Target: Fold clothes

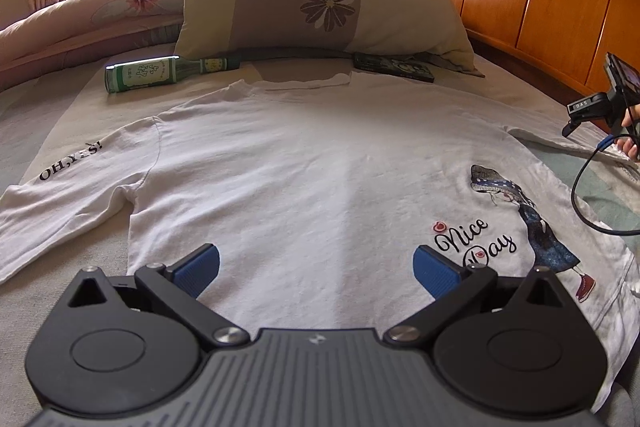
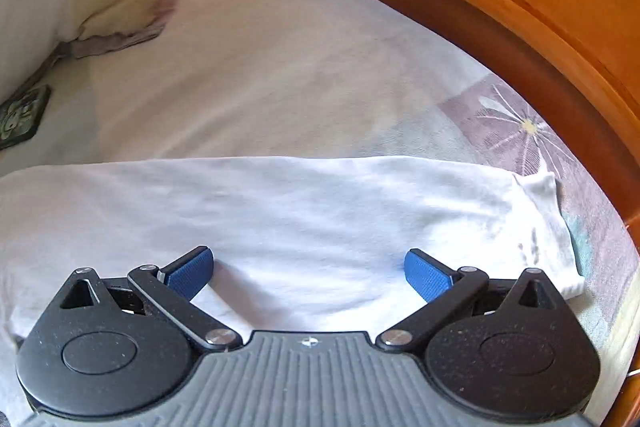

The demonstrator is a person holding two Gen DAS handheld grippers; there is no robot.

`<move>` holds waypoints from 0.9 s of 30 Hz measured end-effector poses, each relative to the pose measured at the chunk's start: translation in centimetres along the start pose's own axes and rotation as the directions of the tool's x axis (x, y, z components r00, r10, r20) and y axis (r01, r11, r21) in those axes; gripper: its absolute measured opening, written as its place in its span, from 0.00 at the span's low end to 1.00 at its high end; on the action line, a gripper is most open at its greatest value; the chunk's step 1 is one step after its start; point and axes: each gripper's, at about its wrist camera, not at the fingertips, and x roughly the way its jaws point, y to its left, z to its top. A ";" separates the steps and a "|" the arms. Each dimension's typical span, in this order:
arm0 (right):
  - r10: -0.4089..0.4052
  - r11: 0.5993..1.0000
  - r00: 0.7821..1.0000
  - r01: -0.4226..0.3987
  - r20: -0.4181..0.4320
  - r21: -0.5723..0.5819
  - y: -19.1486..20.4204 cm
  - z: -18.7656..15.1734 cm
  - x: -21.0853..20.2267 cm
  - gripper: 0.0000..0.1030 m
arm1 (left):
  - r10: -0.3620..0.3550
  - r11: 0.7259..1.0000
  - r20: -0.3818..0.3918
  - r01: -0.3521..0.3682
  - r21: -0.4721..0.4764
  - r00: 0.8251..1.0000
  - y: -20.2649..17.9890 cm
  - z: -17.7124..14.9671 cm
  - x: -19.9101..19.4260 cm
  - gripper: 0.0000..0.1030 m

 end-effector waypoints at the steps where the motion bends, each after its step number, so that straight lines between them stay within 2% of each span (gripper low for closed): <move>1: -0.013 1.000 1.000 0.013 0.011 0.000 -0.1 0.2 0.4 1.00 | 0.001 1.000 -0.002 -0.001 0.008 1.000 -0.4 0.1 0.1 0.99; 4: -0.064 0.998 0.996 0.064 0.057 -0.003 0.5 1.3 1.6 1.00 | 0.001 1.000 -0.008 -0.001 0.030 1.000 -1.5 0.4 0.1 0.99; 6: -0.068 0.998 0.995 0.069 0.075 -0.009 0.6 2.4 2.4 1.00 | -0.002 0.999 -0.009 0.002 0.043 1.000 -2.3 0.6 0.0 0.99; 9: -0.057 0.998 0.997 0.057 0.058 0.003 0.1 3.6 2.4 1.00 | -0.008 0.998 -0.007 0.008 0.067 1.000 -3.5 0.9 -0.3 0.99; 12: 0.017 0.999 0.998 -0.020 0.067 0.035 0.7 2.8 0.3 1.00 | -0.010 0.996 0.001 0.010 0.092 1.000 -4.4 1.2 -0.6 0.99; 15: 0.106 0.994 0.994 -0.105 0.006 -0.014 3.5 1.5 0.1 1.00 | -0.009 0.994 -0.005 0.009 0.109 1.000 -5.3 1.6 -0.4 0.99; 17: 0.030 0.994 0.999 -0.026 0.037 -0.106 5.8 0.9 0.8 1.00 | -0.016 0.993 -0.008 0.016 0.117 1.000 -5.9 1.8 -0.3 0.99; 19: 0.030 0.988 0.994 -0.013 0.106 -0.157 6.8 1.1 1.6 1.00 | -0.021 0.992 -0.017 0.023 0.122 1.000 -6.5 2.0 -0.1 0.99; 23: 0.078 0.990 0.989 -0.063 0.122 -0.129 5.6 3.1 2.3 1.00 | -0.015 0.989 -0.024 0.018 0.145 1.000 -7.4 2.2 -0.5 0.99; 25: 0.120 0.987 0.987 -0.107 0.107 -0.120 4.2 3.0 1.2 1.00 | -0.014 0.988 -0.020 0.017 0.153 1.000 -7.6 2.3 -0.7 0.99; 27: 0.182 0.981 0.975 -0.171 0.124 -0.092 1.4 2.0 -1.0 1.00 | -0.012 0.988 -0.023 0.016 0.154 1.000 -7.8 2.2 -0.7 0.99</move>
